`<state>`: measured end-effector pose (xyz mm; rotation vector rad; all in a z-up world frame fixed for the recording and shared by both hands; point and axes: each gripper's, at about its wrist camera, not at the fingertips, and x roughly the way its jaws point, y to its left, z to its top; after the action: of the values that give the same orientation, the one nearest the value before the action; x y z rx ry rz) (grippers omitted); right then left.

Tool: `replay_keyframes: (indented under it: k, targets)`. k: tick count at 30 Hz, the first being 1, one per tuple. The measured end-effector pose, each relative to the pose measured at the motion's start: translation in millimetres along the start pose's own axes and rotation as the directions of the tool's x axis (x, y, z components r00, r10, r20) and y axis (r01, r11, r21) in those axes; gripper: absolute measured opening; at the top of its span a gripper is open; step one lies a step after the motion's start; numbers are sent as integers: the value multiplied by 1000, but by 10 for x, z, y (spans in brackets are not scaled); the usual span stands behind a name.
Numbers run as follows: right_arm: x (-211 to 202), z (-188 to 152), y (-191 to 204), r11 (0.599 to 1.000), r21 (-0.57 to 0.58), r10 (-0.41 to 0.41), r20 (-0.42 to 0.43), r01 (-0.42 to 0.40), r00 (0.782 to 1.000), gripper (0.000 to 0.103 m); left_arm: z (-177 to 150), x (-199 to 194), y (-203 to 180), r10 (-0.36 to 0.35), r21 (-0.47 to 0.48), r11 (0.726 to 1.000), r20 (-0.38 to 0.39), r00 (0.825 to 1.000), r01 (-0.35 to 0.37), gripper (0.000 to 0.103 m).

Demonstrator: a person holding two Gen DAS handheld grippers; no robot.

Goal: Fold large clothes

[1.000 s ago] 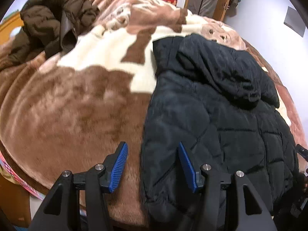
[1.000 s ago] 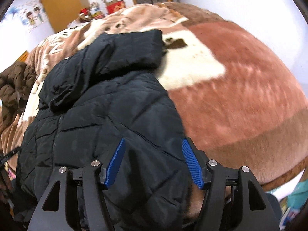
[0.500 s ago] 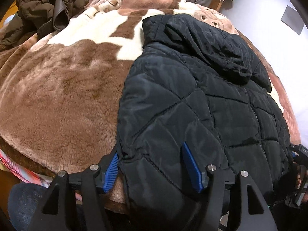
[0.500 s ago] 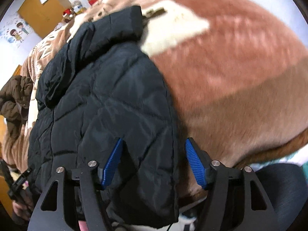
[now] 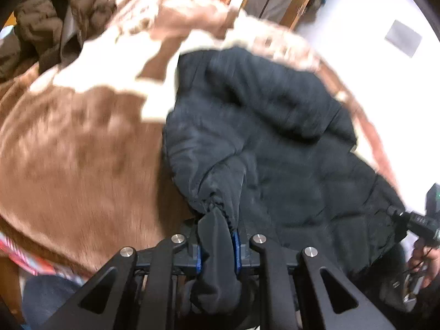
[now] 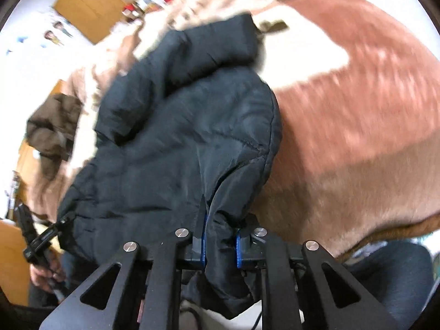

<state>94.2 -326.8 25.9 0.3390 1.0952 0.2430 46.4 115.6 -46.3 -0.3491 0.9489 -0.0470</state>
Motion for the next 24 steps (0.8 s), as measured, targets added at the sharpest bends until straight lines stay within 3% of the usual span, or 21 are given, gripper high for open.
replay_keyframes:
  k: [5, 9, 17, 24]
  targets:
    - [-408, 152, 165, 996, -32, 80, 101, -77, 992, 13, 336, -442, -41, -34, 0, 999, 137, 990, 34, 16]
    - [-640, -25, 283, 992, -75, 113, 126, -104, 985, 13, 282, -775, -24, -61, -4, 998, 197, 978, 63, 16]
    - [-766, -144, 256, 986, -16, 164, 141, -163, 976, 13, 48, -948, 158, -105, -71, 990, 180, 978, 119, 16]
    - [-739, 288, 252, 970, 26, 231, 203, -241, 951, 13, 377, -881, 161, -133, -107, 981, 223, 966, 160, 16]
